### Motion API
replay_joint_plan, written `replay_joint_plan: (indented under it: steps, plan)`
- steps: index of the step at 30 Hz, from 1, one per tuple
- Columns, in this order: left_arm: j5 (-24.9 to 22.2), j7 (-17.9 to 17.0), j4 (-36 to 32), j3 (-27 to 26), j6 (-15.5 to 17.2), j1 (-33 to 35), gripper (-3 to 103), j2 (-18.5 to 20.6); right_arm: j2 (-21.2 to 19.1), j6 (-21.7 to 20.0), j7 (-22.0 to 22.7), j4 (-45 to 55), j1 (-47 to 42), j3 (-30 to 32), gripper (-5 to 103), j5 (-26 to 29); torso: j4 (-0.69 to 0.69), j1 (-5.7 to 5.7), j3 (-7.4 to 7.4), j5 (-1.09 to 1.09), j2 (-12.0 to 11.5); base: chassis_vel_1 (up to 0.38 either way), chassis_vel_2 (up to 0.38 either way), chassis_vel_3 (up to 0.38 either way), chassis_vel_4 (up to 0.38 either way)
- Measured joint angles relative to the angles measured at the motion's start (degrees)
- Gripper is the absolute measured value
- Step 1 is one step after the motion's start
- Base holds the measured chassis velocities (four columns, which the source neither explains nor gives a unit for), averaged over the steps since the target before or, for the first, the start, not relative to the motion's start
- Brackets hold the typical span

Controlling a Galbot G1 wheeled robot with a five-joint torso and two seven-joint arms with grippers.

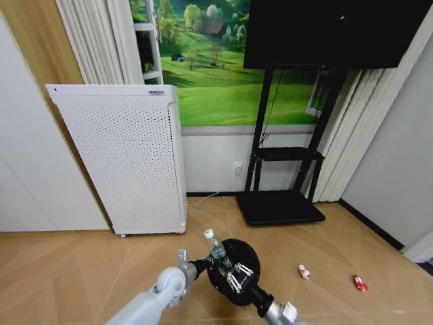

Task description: Pick up the trash bin and place the garbage on the floor into it.

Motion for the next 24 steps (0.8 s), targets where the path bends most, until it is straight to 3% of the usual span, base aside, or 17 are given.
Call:
replay_joint_plan:
  steps: [1, 4, 7, 12, 14, 18, 19, 22, 23, 24]
  plan:
    - [0.14, 0.03, -0.43, -0.51, 0.02, 0.49, 4, 0.15, 0.15, 0.02, 0.08, -0.12, -0.05, -0.09, 28, -0.19, 0.00, 0.00, 0.00, 0.00, 0.00, 0.000, 0.000, 0.000, 0.000]
    - [0.40, 0.10, -1.35, -1.62, 0.10, 1.61, 4, 0.43, 0.42, 0.03, 0.21, -0.11, -0.26, -0.27, 34, -0.32, 0.00, 0.00, 0.00, -0.01, 0.00, 0.000, 0.000, 0.000, 0.000]
    - [0.84, -0.61, -3.02, -4.57, 0.32, 4.50, 4, 0.54, 0.31, 0.09, 0.27, 0.65, -1.09, -0.35, 50, -0.34, 0.00, 0.00, 0.00, -0.01, 0.01, 0.000, 0.000, 0.000, 0.000]
    - [0.80, -2.40, -5.09, -7.62, 1.17, 8.51, 4, 0.40, -0.34, 0.81, 0.71, 1.07, -1.35, 0.12, 61, -0.25, 0.01, 0.00, 0.00, -0.01, 0.00, 0.000, 0.000, 0.000, 0.000]
    - [0.81, -2.98, -6.76, -9.23, 1.51, 10.98, 4, 0.60, 0.17, 1.04, 1.23, 1.10, -1.33, 0.30, 77, -0.41, 0.00, 0.00, 0.00, -0.01, 0.00, 0.000, 0.000, 0.000, 0.000]
    - [0.87, -4.07, -8.41, -11.08, 1.72, 13.23, 4, 0.78, 1.17, 1.12, 2.18, 1.48, -1.56, 0.41, 83, -0.66, 0.00, 0.00, 0.00, -0.01, 0.00, 0.000, 0.000, 0.000, 0.000]
    - [0.85, -4.97, -9.58, -12.78, 1.82, 14.64, 4, 0.81, 1.57, 1.08, 2.83, 1.85, -1.85, 0.53, 93, -0.73, 0.00, 0.00, 0.00, -0.02, 0.00, 0.000, 0.000, 0.000, 0.000]
    - [0.83, -7.18, -11.15, -15.95, 3.17, 16.69, 4, 0.80, 1.87, 0.05, 4.23, 3.07, -2.50, 1.21, 93, -1.16, 0.00, -0.01, -0.01, -0.01, 0.01, 0.000, 0.000, 0.000, 0.000]
    - [0.58, -8.49, -12.00, -18.89, 3.85, 18.31, 4, 0.68, 2.28, -1.15, 4.92, 4.57, -3.16, 2.11, 100, -1.22, 0.00, 0.00, 0.00, -0.02, 0.01, 0.000, 0.000, 0.000, 0.000]
    - [0.11, -9.62, -12.64, -21.83, 4.21, 19.82, 4, 0.56, 2.56, -1.67, 5.43, 5.43, -3.53, 2.70, 100, -0.99, 0.00, -0.01, -0.01, -0.03, 0.01, 0.000, 0.000, 0.000, 0.000]
